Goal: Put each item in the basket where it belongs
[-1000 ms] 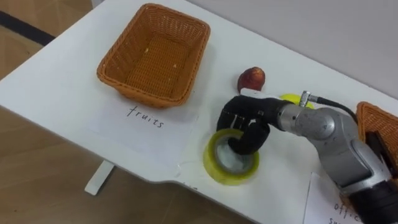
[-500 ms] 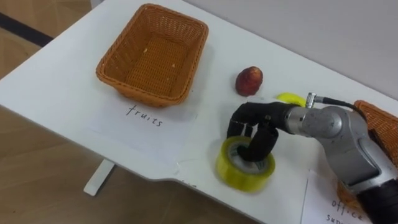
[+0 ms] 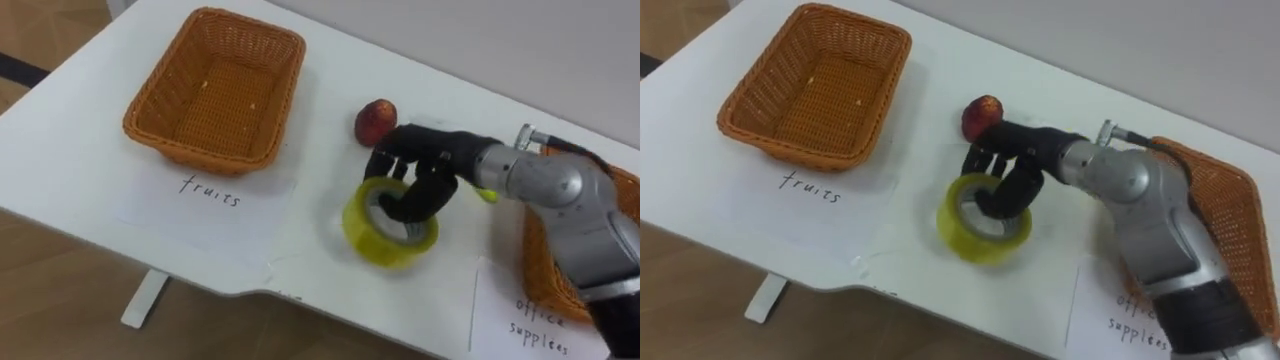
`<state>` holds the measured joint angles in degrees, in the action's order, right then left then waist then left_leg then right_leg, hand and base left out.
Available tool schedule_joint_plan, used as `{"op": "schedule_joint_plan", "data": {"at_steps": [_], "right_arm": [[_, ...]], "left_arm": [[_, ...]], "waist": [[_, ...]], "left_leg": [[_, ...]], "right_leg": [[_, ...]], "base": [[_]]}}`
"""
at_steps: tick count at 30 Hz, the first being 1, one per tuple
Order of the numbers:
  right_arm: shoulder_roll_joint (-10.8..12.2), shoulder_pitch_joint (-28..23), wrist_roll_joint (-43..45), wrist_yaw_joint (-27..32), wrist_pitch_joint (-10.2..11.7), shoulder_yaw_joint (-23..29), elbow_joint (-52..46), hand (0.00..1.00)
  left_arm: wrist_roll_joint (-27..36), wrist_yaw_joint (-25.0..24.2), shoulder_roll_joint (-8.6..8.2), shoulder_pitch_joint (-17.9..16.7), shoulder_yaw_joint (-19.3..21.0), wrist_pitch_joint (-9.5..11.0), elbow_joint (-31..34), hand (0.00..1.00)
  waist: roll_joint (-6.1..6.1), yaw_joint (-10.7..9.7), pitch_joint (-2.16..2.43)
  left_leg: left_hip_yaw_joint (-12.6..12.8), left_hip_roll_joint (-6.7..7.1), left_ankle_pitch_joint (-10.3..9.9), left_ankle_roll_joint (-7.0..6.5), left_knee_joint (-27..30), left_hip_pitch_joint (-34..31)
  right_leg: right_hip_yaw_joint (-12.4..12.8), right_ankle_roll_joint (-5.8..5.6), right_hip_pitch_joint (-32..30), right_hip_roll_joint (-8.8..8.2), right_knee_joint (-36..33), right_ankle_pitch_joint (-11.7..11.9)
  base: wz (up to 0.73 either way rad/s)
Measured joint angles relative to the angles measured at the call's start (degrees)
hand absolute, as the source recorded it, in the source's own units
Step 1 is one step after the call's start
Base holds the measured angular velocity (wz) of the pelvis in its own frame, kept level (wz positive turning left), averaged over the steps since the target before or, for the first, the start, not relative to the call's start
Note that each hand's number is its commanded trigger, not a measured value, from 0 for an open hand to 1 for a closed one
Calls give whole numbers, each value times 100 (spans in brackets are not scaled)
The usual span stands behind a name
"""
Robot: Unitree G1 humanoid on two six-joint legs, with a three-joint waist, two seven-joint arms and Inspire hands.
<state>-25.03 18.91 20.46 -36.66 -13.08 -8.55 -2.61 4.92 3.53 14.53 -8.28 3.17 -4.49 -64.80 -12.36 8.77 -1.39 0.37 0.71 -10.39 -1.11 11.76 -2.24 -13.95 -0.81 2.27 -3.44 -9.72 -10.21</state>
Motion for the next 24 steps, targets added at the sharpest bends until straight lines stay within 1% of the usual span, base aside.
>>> {"op": "schedule_joint_plan", "data": {"at_steps": [1, 2, 3, 4, 5, 6, 7, 8, 10, 13, 15, 17, 20, 22, 24], "right_arm": [[0, -101, -28, 115, 62, 148, -132, 100], [0, -172, -31, 239, 77, 253, -266, 100], [0, -202, -40, 305, 108, 296, -297, 100], [0, -219, -99, 429, 129, 353, -301, 100], [0, -247, -163, 539, 132, 428, -301, 100], [0, -287, -194, 598, 147, 479, -302, 100], [0, -383, -241, 693, 200, 602, -314, 100], [-1, -415, -254, 764, 219, 678, -315, 100], [0, -439, -257, 901, 251, 774, -317, 100], [0, -439, -260, 1146, 253, 908, -366, 100], [1, -445, -270, 1236, 259, 1025, -482, 100], [1, -444, -365, 1418, 363, 1135, -535, 100], [1, -445, -479, 1594, 373, 1212, -544, 100], [1, -444, -481, 1756, 375, 1229, -559, 100], [1, -444, -523, 1829, 386, 1273, -567, 100]], "left_arm": [[1, -7, -28, -21, 1, 27, 13, 0], [1, -14, -58, -30, 2, 50, 12, 0], [3, -19, -69, -40, 2, 61, 11, 0], [6, -28, -81, -69, 2, 80, 12, 0], [6, -26, -93, -75, 6, 97, 11, 0], [6, -22, -104, -80, 18, 107, 12, 0], [8, -8, -131, -83, 36, 125, 36, 0], [22, 8, -168, -116, 40, 159, 98, 0], [125, 22, -236, -136, 60, 230, 129, 0], [207, 93, -275, -135, 124, 248, 186, 0], [228, 96, -302, -130, 126, 252, 208, 0], [227, 89, -308, -133, 125, 254, 245, 0], [227, 70, -308, -143, 124, 254, 286, 0], [227, 38, -308, -151, 125, 255, 292, 0], [228, 12, -313, -150, 145, 255, 291, 0]], "waist": [[59, -43, 9], [98, -56, 27], [130, -61, 33], [196, -113, 50], [247, -189, 52], [273, -220, 66], [305, -257, 94], [322, -293, 103], [332, -380, 108], [342, -399, 112], [359, -401, 121], [368, -405, 124], [374, -420, 120], [381, -513, 115], [382, -544, 115]], "left_leg": [[35, -1, 0, 0, -6, 6], [97, -5, 0, 0, -29, 48], [128, -7, 0, -1, -53, 80], [163, -10, 0, -1, -72, 117], [177, -11, 0, -1, -99, 172], [182, -14, 0, -1, -111, 189], [197, -20, 0, -1, -124, 209], [212, -22, 0, -1, -126, 223], [221, -26, 1, -1, -136, 232], [299, -38, 0, -1, -179, 285], [345, -39, 0, -1, -203, 313], [366, -41, 0, -1, -216, 352], [366, -41, 0, -1, -221, 376], [355, -41, 0, -1, -224, 388], [368, -42, 0, -1, -236, 392]], "right_leg": [[12, -2, -3, -4, -1, 1], [69, -7, 0, -4, -3, 4], [112, -7, 4, -1, -4, 4], [133, -8, 23, 0, -3, 5], [135, -8, 64, 0, 0, 5], [135, -8, 74, 0, -2, 5], [139, -8, 81, 4, -3, 5], [143, -8, 84, 5, -3, 5], [150, -8, 85, 9, -6, 5], [264, -8, 84, 28, -9, 5], [291, -8, 84, 28, -9, 5], [306, -8, 103, 27, -9, 5], [302, -8, 126, 25, -6, 5], [280, -8, 156, 23, -3, 5], [289, -8, 148, 22, -5, 5]], "base": [[-17], [-22], [-26], [-16], [-9], [-4], [-6], [-7], [-5], [-14], [-10], [-6], [0], [6], [0]]}}
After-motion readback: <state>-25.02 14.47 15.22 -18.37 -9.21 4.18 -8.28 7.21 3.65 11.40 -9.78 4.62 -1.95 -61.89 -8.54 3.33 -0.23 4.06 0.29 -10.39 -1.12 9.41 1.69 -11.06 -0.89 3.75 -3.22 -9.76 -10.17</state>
